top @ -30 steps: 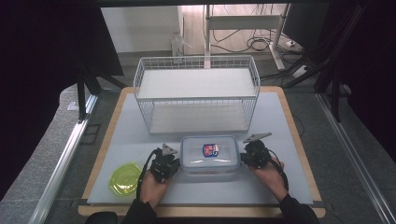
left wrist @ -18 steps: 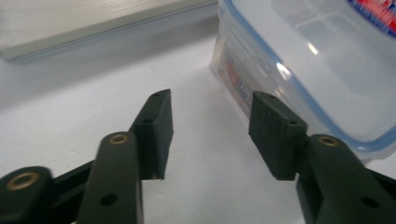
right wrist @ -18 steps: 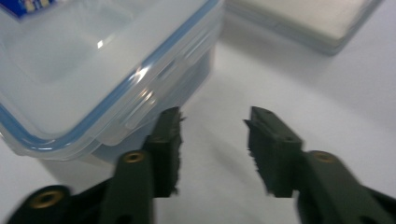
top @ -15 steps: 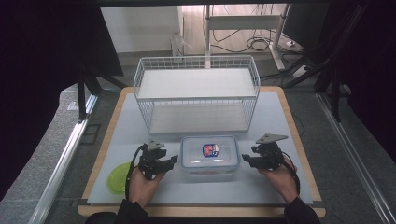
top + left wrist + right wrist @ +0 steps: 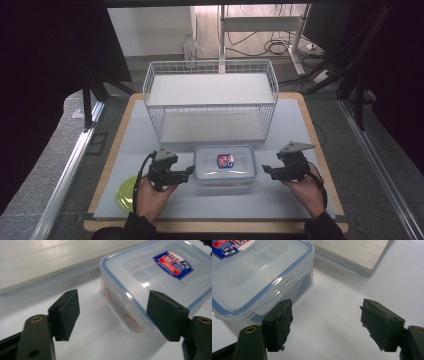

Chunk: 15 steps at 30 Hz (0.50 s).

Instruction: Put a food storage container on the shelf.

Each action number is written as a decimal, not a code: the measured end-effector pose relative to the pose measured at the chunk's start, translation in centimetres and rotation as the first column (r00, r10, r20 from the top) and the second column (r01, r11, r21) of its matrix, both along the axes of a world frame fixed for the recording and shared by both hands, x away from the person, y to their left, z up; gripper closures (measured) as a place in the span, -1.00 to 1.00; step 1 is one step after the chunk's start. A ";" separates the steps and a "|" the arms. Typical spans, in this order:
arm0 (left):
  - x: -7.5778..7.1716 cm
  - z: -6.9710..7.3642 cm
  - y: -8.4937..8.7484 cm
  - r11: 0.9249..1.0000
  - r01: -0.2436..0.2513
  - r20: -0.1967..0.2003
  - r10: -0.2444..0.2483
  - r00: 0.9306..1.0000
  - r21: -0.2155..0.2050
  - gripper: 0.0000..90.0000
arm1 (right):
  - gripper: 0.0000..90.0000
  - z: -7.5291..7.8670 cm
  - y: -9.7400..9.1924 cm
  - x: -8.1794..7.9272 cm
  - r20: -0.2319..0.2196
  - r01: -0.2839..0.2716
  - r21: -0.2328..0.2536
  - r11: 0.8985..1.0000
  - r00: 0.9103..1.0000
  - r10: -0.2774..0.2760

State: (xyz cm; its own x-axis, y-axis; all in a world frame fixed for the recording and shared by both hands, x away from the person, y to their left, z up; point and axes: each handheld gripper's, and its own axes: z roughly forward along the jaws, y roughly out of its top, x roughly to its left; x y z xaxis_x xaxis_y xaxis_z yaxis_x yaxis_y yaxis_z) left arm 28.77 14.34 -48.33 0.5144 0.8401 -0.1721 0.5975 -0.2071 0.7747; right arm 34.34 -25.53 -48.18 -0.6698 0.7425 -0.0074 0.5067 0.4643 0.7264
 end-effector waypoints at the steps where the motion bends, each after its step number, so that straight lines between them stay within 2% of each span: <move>1: 0.1 0.1 0.1 1.000 0.019 0.006 -0.020 1.000 0.007 -0.49 | -0.47 0.1 -0.1 0.0 0.004 -0.001 0.002 1.000 1.000 0.001; 4: 0.4 0.4 0.0 0.998 0.060 -0.005 -0.060 0.998 0.014 -0.63 | -0.54 0.5 -0.2 0.0 0.012 -0.003 0.022 1.000 1.000 0.002; 7: 0.6 0.5 0.0 0.996 0.087 -0.011 -0.088 0.996 -0.007 -0.71 | -0.59 0.9 -0.1 -0.1 0.015 -0.011 0.047 0.999 1.000 0.010; 8: 1.0 0.6 0.0 0.993 0.120 -0.033 -0.120 0.992 -0.018 -0.74 | -0.64 1.2 0.1 -0.2 0.015 -0.015 0.056 0.998 1.000 0.014; 11: 1.5 0.6 -0.2 0.992 0.127 -0.055 -0.129 0.990 -0.024 -0.82 | -0.68 1.4 0.4 -0.2 0.013 -0.028 0.077 0.997 1.000 0.027; 12: 1.8 0.6 -0.3 0.990 0.139 -0.070 -0.140 0.988 -0.022 -0.82 | -0.71 1.4 0.5 -0.2 0.003 -0.031 0.089 0.996 1.000 0.031; 13: 2.3 0.5 -0.6 0.986 0.161 -0.090 -0.163 0.982 -0.030 -0.87 | -0.77 1.4 0.9 -0.1 -0.026 -0.038 0.104 0.994 0.999 0.041; 15: 2.8 0.4 -1.0 0.987 0.161 -0.113 -0.163 0.980 -0.029 -0.87 | -0.82 1.3 1.3 0.1 -0.055 -0.045 0.117 0.992 0.997 0.051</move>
